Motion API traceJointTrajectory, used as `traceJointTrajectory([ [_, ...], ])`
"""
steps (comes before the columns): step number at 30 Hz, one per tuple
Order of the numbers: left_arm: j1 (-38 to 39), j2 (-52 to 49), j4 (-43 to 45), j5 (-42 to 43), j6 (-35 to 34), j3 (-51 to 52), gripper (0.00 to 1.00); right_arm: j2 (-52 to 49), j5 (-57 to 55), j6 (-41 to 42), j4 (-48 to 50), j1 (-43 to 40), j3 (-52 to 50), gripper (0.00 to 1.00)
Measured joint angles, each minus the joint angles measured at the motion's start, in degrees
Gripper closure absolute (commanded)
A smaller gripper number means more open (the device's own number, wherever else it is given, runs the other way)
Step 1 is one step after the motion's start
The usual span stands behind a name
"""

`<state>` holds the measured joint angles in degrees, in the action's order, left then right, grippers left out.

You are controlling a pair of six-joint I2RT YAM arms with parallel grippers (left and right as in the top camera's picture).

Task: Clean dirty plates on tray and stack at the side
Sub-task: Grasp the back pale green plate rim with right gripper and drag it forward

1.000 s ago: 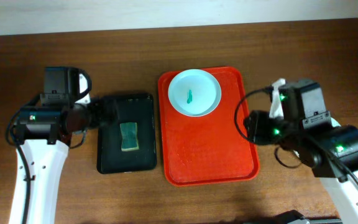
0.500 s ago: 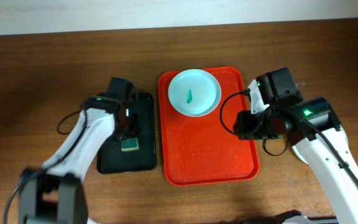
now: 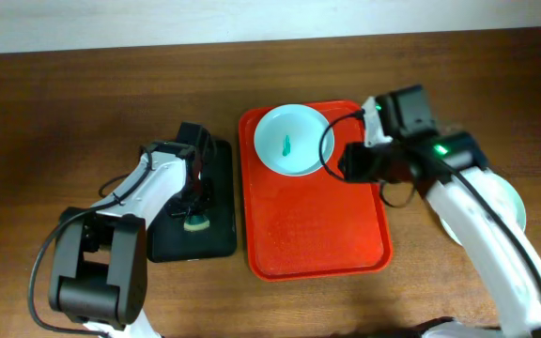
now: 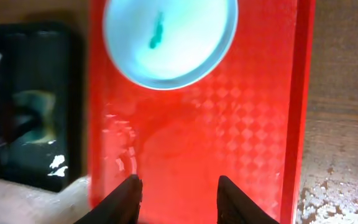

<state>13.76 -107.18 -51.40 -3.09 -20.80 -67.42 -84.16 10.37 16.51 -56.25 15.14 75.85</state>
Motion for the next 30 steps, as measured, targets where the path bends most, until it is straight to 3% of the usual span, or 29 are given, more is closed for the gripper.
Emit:
traceJointTrajectory([
  [2,0.0,0.42,-0.13,-0.31,-0.07,0.0,0.67,-4.48,-1.09,0.02,3.96,-0.09,-0.02,0.59],
  [5,0.0,1.01,-0.2,-0.57,-0.04,-0.2,1.0,-13.2,-2.01,0.02,11.96,-0.72,-0.04,0.59],
  [10,0.0,1.01,-0.07,-0.59,0.02,-0.22,1.0,-23.23,-2.64,0.02,22.34,-1.55,-0.09,0.59],
  [15,0.0,1.01,-0.04,-0.59,0.0,-0.22,0.97,-27.91,-2.71,0.17,25.0,-1.57,-0.07,0.83],
  [21,0.0,1.01,-0.04,-0.59,0.0,-0.22,0.97,-28.68,-2.86,2.03,22.97,-1.55,-0.22,0.76],
  [24,0.0,1.01,-0.04,-0.59,0.0,-0.22,0.98,-29.27,-2.86,2.95,24.59,-1.55,-0.94,0.77],
  [28,0.0,1.01,-0.09,-0.59,0.0,-0.22,1.0,-30.77,-2.84,3.63,25.09,-1.57,-1.62,0.96],
  [30,0.0,1.01,-0.22,-0.59,0.0,-0.22,1.0,-30.75,-2.32,4.31,24.87,-1.57,-1.62,0.96],
])
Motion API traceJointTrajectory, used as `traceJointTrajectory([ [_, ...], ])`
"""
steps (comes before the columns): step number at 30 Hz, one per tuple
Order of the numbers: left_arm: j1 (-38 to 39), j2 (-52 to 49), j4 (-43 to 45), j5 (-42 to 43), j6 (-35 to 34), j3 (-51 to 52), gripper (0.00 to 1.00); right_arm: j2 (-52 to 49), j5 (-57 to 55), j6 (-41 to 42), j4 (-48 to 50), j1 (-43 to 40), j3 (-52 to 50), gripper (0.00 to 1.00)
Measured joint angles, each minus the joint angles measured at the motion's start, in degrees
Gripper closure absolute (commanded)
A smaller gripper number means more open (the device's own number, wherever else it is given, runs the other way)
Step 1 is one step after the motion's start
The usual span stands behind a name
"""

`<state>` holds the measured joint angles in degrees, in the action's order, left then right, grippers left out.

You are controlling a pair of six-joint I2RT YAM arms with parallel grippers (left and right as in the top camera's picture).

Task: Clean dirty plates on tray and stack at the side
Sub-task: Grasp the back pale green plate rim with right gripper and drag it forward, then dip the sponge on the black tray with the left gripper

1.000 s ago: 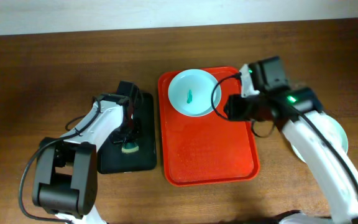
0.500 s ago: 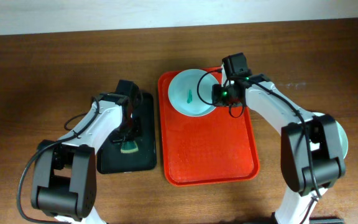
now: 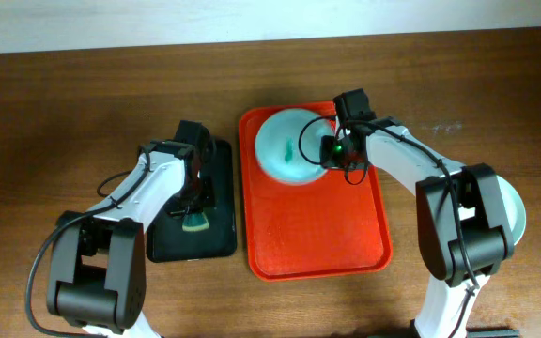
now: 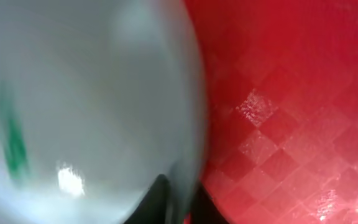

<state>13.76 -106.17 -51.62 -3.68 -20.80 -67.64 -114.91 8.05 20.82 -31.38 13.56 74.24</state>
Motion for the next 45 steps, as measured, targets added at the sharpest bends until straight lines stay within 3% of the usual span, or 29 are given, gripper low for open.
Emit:
traceJointTrajectory([
  [4,0.0,0.0,0.0,0.0,0.0,0.0,1.0,0.72,1.05,1.29,-5.05,0.0,0.2,0.96],
  [10,0.0,0.0,-0.04,0.0,0.0,0.0,1.0,4.98,0.35,5.88,-24.52,0.02,-0.24,0.93],
  [12,0.0,0.0,-0.07,0.0,0.0,0.0,1.0,6.43,-0.26,8.02,-29.05,0.02,-0.61,0.67],
  [14,0.0,0.0,-0.07,0.0,0.0,0.0,1.0,6.93,-0.33,10.29,-29.44,0.02,-2.08,0.62],
  [17,0.0,0.0,-0.07,0.0,0.0,-0.02,0.93,6.93,-0.04,11.93,-28.37,0.0,-4.26,0.61],
  [23,0.0,0.0,-0.07,-0.02,0.0,-0.02,0.65,12.98,0.22,8.52,-26.71,-1.2,-4.26,0.57],
  [27,0.0,0.0,4.04,-0.04,-0.02,0.39,0.77,27.21,0.22,4.26,-28.06,-1.7,-2.71,0.5],
  [29,0.0,0.04,6.25,-0.02,-0.11,1.33,1.0,33.33,0.17,2.82,-30.42,-1.7,-2.01,0.49],
  [34,0.0,0.63,8.61,-0.24,0.2,3.32,1.0,40.37,-0.11,1.31,-38.6,-1.7,-1.68,0.54],
  [35,0.0,0.7,8.15,-0.24,0.55,3.26,0.99,40.19,-0.31,1.09,-39.69,-1.7,-1.73,0.54],
  [39,0.0,0.9,0.72,-0.11,2.29,0.35,0.66,39.74,-0.63,1.01,-41.0,-1.7,-1.92,0.54],
  [45,-0.07,3.76,0.74,-1.53,3.06,-3.1,0.65,39.74,-0.7,1.03,-41.03,-1.7,-1.92,0.54],
])
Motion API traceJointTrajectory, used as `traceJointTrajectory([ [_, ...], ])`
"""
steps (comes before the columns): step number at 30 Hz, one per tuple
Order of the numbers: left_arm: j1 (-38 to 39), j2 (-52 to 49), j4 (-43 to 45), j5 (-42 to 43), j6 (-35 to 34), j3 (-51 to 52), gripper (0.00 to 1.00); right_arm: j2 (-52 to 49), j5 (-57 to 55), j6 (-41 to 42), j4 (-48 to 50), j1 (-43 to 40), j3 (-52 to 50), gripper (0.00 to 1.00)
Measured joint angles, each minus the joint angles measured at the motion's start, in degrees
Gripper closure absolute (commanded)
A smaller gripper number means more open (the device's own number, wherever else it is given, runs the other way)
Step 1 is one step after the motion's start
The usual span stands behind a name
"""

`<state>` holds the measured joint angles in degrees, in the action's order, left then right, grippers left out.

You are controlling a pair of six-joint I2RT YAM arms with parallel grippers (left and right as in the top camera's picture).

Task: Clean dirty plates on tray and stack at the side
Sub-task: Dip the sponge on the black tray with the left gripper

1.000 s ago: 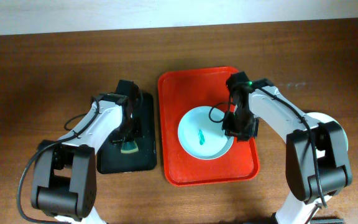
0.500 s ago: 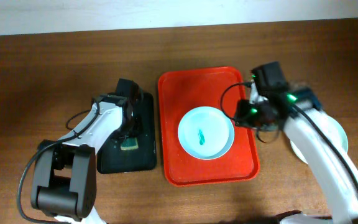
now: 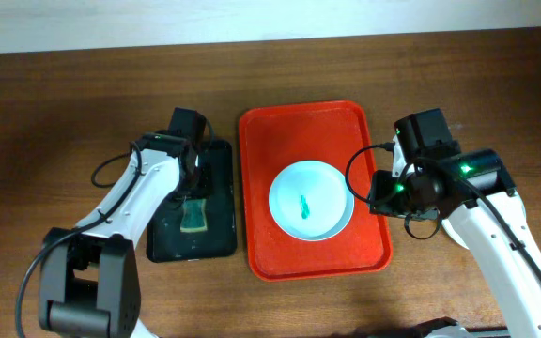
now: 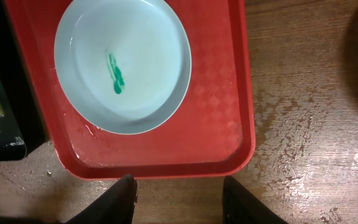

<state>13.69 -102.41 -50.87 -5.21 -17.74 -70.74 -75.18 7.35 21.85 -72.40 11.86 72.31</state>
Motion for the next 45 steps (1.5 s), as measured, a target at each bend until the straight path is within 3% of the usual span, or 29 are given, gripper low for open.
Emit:
traceJointTrajectory([
  [3,0.0,-1.01,2.6,-1.38,0.0,0.2,0.7,0.0,0.0,-0.02,0.0,0.0,-0.02,0.54],
  [8,0.0,-6.45,5.38,-1.9,0.46,0.9,1.0,0.0,0.0,-0.04,0.09,0.0,-0.07,0.54],
  [13,0.0,-7.1,3.93,-1.86,1.46,0.31,1.0,0.0,0.0,0.0,0.2,0.0,-0.11,0.55],
  [18,0.0,-7.26,-6.71,-1.14,2.6,-7.06,0.72,0.0,-0.02,-0.04,0.22,0.0,-0.11,0.54],
  [20,0.0,-7.26,-11.39,-0.76,2.93,-12.02,0.64,0.0,-0.02,-0.02,0.2,0.0,-0.11,0.54],
  [22,0.0,-7.26,-15.12,-0.68,3.1,-14.99,0.62,0.0,0.0,0.0,0.17,0.0,-0.11,0.55],
  [27,0.0,-7.23,-21.68,-0.57,-0.66,-13.88,0.75,-0.04,0.0,-0.02,-0.04,0.0,-0.11,0.54],
  [33,0.0,-7.23,-8.87,-0.39,-2.43,-1.05,0.8,-0.04,0.0,-0.02,-0.28,0.0,-0.15,0.54],
  [34,0.0,-7.19,-6.08,-0.28,-2.38,0.63,0.83,-0.04,-0.02,-0.02,-0.28,0.0,-0.15,0.53],
  [36,0.0,-6.75,-2.34,-0.04,-2.16,2.99,1.0,-0.04,-0.02,0.0,-0.26,0.0,-0.15,0.53],
  [43,0.02,-5.9,-3.96,0.48,-1.99,2.67,1.0,-0.04,-0.02,1.84,-0.24,0.0,-0.48,0.53],
  [45,0.0,-5.92,-7.3,0.44,-1.97,0.44,1.0,-0.04,-0.02,3.85,0.24,0.0,-0.7,0.47],
])
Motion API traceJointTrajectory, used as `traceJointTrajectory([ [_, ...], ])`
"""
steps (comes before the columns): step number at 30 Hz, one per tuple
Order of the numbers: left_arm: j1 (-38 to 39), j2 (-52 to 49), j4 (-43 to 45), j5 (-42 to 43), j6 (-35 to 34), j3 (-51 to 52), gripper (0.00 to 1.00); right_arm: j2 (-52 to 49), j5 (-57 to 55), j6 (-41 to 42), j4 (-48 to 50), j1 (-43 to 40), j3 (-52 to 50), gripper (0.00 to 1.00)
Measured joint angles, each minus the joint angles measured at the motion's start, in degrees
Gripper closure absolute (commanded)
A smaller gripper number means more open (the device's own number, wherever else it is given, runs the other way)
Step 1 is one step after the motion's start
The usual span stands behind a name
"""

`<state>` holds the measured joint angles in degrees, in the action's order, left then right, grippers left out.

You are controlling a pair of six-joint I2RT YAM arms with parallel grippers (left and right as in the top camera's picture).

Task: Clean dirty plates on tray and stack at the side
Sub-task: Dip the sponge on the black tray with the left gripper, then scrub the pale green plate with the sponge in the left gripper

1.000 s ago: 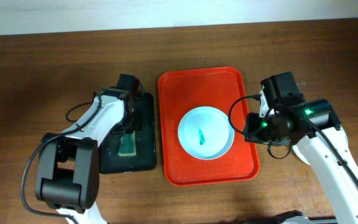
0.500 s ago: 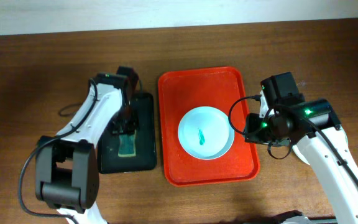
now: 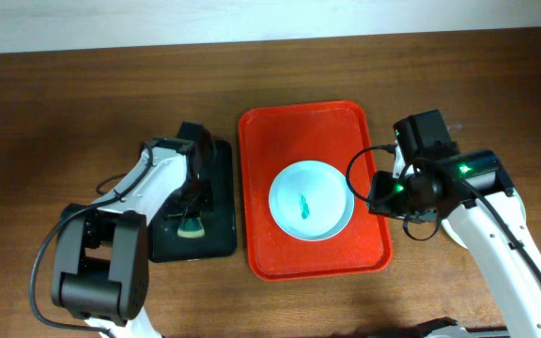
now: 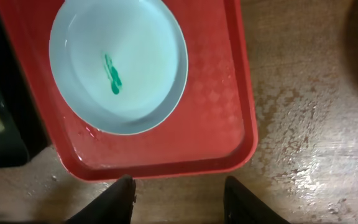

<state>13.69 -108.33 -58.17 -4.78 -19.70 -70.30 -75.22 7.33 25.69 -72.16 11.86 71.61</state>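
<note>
A pale blue plate [image 3: 310, 200] with a green smear [image 4: 112, 73] lies in the middle of the red tray [image 3: 261, 141]. My right gripper [image 4: 179, 186] hangs open above the wood just outside the tray's right rim [image 4: 244, 134], with nothing between its fingers. The same plate [image 4: 118, 65] fills the upper left of the right wrist view. My left gripper [image 3: 193, 214] reaches down into the black tray [image 3: 219, 235], its fingers closed on a green-topped sponge [image 3: 193, 226].
The rim of another pale plate shows at the far right on the table, mostly hidden under my right arm in the overhead view. Wet patches [image 4: 291, 137] shine on the wood beside the red tray.
My left gripper has moved from the far end of the black tray to the sponge, which lay flat and now stands small at its tips. The right gripper and the plate have barely shifted.
The plate lay at the tray's far end with my right gripper open over the tray. Then that gripper was at the plate's rim. Then the plate lay mid-tray and the gripper stood open at the tray's right edge, as now.
</note>
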Motion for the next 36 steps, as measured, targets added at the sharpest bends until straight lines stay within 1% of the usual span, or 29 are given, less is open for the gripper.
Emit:
traceJointTrajectory([
  [2,0.0,0.02,-3.37,-0.15,0.02,-3.17,1.0,0.0,-0.02,1.27,1.84,0.0,-0.22,0.45],
  [5,0.0,1.31,-5.31,-0.15,0.02,-7.45,1.0,-0.11,-0.02,2.45,3.02,-0.02,-0.31,0.44],
  [11,0.0,6.67,-6.64,-0.17,0.46,-9.18,1.0,-3.39,-0.63,1.6,3.58,-0.04,-1.86,0.43],
  [15,0.0,6.67,-6.29,-0.2,0.46,-9.18,1.0,-7.43,-0.07,-1.6,7.91,-0.04,-5.66,0.42],
  [18,0.0,6.67,-5.92,-0.17,0.48,-9.16,1.0,-9.88,0.55,-4.48,10.91,-0.04,-7.37,0.39],
  [20,0.0,6.67,-5.73,0.33,0.48,-9.16,1.0,-10.97,0.76,-5.6,12.87,-0.07,-7.93,0.38],
  [22,0.0,6.67,-4.94,1.86,0.61,-9.18,1.0,-12.07,0.94,-6.49,14.8,-0.11,-8.11,0.38],
  [25,0.13,6.67,-2.75,5.97,0.63,-9.16,1.0,-16.9,2.29,-8.76,20.2,-1.7,-8.13,0.39],
  [26,0.31,6.67,-2.08,6.86,0.63,-9.16,1.0,-18.1,2.93,-9.29,21.55,-2.47,-8.13,0.43],
  [27,0.98,6.67,-0.68,8.11,0.61,-9.16,1.0,-20.09,4.31,-10.58,23.47,-3.87,-8.15,0.5],
  [29,3.23,6.67,1.33,9.31,0.35,-9.16,1.0,-22.8,7.28,-12.57,25.9,-5.64,-8.15,0.51],
  [32,7.85,6.67,5.75,10.32,-0.98,-9.16,1.0,-25.46,9.79,-14.29,26.95,-6.58,-8.15,0.58],
  [34,11.65,6.64,9.9,10.88,-1.95,-9.18,1.0,-27.04,10.93,-14.88,27.76,-6.43,-8.15,0.67],
  [35,13.73,6.62,11.76,11.04,-2.51,-9.18,1.0,-27.85,11.32,-15.1,28.41,-6.27,-8.15,0.74],
  [36,16.28,6.54,14.08,11.15,-3.13,-9.18,1.0,-28.79,11.74,-15.43,29.2,-6.03,-8.15,0.78],
])
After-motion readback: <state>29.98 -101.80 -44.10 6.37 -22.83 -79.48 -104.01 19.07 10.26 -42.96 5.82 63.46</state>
